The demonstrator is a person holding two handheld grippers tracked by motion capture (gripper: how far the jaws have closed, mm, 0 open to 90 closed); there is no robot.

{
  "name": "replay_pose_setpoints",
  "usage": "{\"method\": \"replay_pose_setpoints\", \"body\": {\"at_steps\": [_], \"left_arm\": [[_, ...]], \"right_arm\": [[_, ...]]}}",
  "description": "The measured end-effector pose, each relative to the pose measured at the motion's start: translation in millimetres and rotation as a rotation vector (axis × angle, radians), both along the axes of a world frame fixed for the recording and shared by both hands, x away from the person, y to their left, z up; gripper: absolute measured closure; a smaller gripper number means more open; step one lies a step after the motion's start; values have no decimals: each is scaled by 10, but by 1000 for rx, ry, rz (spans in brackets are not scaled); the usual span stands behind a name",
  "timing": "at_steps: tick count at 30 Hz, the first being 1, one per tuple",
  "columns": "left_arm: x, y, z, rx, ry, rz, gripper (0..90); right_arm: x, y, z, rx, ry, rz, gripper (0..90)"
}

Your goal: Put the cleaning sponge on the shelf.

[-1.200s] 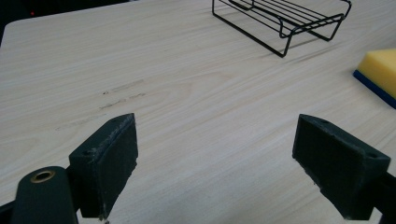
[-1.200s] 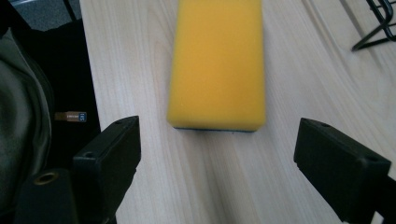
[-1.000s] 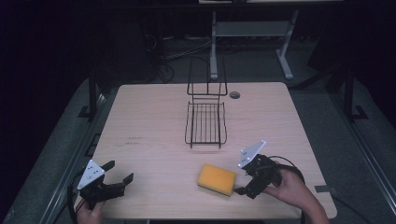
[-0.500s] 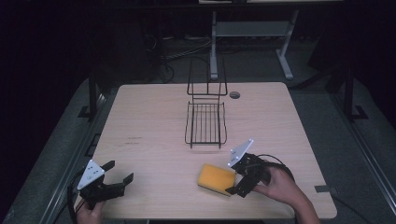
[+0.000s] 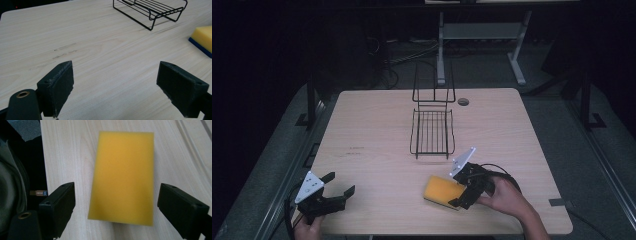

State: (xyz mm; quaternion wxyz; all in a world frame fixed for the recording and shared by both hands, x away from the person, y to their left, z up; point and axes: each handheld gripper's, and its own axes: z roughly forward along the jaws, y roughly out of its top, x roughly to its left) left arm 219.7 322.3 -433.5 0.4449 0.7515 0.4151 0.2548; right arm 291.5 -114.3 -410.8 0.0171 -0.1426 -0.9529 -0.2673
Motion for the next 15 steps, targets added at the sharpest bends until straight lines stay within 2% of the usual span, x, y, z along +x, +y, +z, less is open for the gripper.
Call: {"method": "replay_pose_setpoints", "body": {"at_steps": [5, 15], "left_arm": [[-6, -2, 0, -5, 1, 3, 134], [2, -4, -2, -1, 1, -2, 134]], "right_arm": [[13, 39, -13, -10, 6, -9, 144], [54, 117, -47, -19, 7, 6, 144]]}}
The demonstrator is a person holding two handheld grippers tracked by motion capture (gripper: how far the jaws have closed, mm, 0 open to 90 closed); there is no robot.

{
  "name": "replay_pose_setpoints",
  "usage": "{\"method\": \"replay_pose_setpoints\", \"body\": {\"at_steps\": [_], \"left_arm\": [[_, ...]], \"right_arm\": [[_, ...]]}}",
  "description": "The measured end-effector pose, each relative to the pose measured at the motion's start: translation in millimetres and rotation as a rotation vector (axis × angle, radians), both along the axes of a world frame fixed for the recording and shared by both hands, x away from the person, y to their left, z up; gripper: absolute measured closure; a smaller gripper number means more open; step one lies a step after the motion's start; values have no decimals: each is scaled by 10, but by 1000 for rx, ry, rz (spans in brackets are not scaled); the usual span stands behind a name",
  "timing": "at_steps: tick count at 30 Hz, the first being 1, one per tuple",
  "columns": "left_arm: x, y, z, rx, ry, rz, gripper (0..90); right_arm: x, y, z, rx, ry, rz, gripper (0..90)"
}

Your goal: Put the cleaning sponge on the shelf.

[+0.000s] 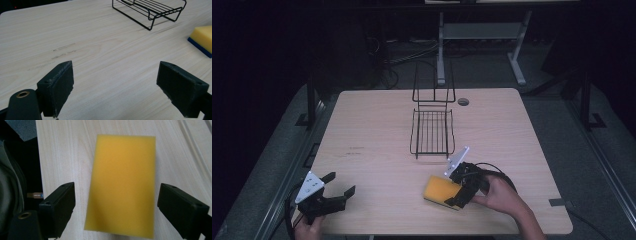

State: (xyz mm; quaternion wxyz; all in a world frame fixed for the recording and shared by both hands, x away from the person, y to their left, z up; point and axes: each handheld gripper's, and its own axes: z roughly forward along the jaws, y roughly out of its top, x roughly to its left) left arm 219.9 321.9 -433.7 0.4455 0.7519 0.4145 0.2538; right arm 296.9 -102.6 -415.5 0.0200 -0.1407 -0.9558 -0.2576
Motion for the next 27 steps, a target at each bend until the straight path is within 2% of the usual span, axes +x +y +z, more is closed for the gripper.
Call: {"method": "replay_pose_setpoints", "body": {"at_steps": [27], "left_arm": [[0, 11, 0, -5, 1, 6, 134]], "right_arm": [[75, 119, -88, -29, 1, -4, 144]]}}
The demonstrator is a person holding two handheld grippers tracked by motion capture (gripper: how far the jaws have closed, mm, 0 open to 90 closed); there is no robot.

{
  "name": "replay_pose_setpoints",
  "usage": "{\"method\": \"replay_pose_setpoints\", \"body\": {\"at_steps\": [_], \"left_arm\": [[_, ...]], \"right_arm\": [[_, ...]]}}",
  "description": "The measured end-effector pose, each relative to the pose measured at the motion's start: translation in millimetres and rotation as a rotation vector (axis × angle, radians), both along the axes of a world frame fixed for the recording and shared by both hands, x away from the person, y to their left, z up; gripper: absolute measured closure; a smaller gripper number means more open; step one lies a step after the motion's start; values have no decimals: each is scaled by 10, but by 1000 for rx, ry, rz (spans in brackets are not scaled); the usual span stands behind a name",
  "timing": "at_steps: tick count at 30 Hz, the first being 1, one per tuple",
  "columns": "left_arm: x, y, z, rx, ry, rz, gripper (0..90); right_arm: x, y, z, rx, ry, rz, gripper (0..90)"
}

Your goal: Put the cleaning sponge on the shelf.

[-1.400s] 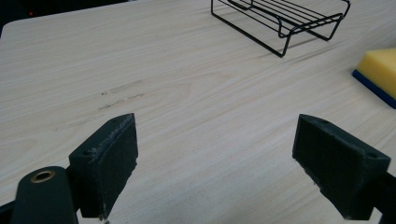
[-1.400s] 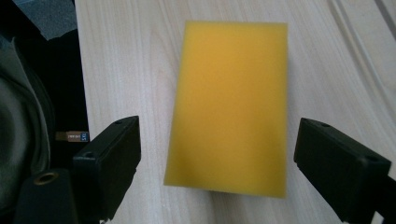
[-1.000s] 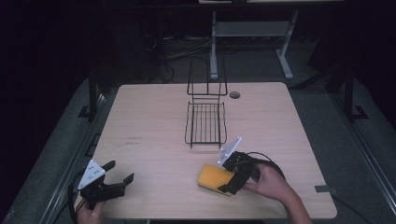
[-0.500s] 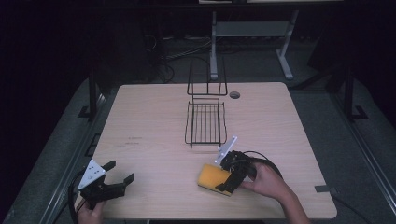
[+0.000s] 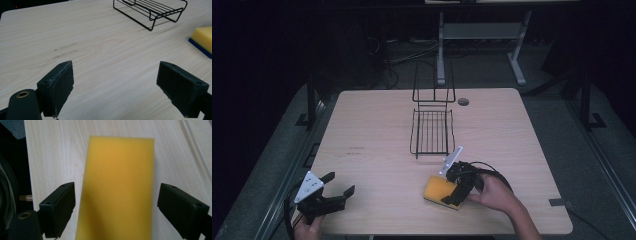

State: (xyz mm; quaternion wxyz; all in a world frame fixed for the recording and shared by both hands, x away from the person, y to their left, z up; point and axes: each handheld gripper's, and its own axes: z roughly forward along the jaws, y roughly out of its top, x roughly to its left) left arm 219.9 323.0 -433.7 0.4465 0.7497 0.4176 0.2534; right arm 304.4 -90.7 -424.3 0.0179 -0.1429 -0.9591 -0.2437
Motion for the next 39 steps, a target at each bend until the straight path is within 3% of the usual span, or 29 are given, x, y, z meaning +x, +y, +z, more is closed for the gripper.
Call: {"method": "replay_pose_setpoints", "body": {"at_steps": [12, 39], "left_arm": [[-3, -2, 1, 0, 0, -4, 134], [-5, -3, 2, -4, -1, -3, 134]], "right_arm": [[21, 54, -81, -20, 15, -9, 144], [-7, 162, -241, -71, -16, 5, 149]]}}
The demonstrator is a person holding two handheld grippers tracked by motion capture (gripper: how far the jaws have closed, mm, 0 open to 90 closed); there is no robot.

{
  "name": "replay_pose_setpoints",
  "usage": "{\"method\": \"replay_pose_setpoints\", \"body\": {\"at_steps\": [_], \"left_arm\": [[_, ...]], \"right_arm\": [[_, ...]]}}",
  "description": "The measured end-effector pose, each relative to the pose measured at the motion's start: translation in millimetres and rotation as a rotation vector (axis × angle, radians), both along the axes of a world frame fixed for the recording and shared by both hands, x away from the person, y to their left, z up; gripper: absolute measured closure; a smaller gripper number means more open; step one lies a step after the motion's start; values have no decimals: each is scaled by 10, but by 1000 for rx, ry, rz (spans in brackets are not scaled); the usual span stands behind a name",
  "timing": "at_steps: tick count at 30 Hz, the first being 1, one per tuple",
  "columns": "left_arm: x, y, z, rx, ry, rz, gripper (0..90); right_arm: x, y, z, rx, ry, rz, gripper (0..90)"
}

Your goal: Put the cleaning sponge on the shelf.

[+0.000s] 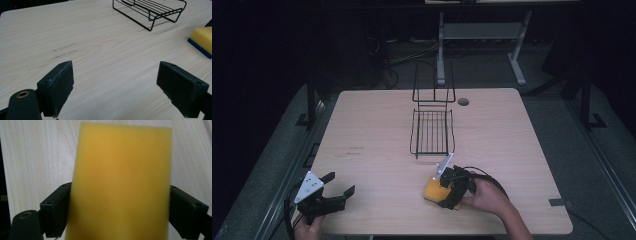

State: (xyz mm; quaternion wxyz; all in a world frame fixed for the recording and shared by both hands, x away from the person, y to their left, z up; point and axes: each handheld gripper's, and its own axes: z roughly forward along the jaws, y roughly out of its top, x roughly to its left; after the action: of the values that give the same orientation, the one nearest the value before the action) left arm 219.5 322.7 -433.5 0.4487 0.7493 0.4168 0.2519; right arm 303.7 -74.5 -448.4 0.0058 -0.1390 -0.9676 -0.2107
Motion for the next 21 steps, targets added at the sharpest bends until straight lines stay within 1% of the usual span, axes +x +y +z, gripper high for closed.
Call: {"method": "replay_pose_setpoints", "body": {"at_steps": [4, 5, 11, 21], "left_arm": [[2, 0, 0, 3, 0, -1, 134], [2, -1, -1, 2, 0, -1, 134], [0, -2, 0, 0, 0, 0, 134], [0, 3, 0, 1, -1, 0, 134]], "right_arm": [[0, -5, -6, -1, -4, -1, 152], [-4, -7, -3, 0, -3, 0, 173], [-5, -10, 1, 1, -6, 4, 190], [-9, -17, 10, 1, -13, 10, 205]]}}
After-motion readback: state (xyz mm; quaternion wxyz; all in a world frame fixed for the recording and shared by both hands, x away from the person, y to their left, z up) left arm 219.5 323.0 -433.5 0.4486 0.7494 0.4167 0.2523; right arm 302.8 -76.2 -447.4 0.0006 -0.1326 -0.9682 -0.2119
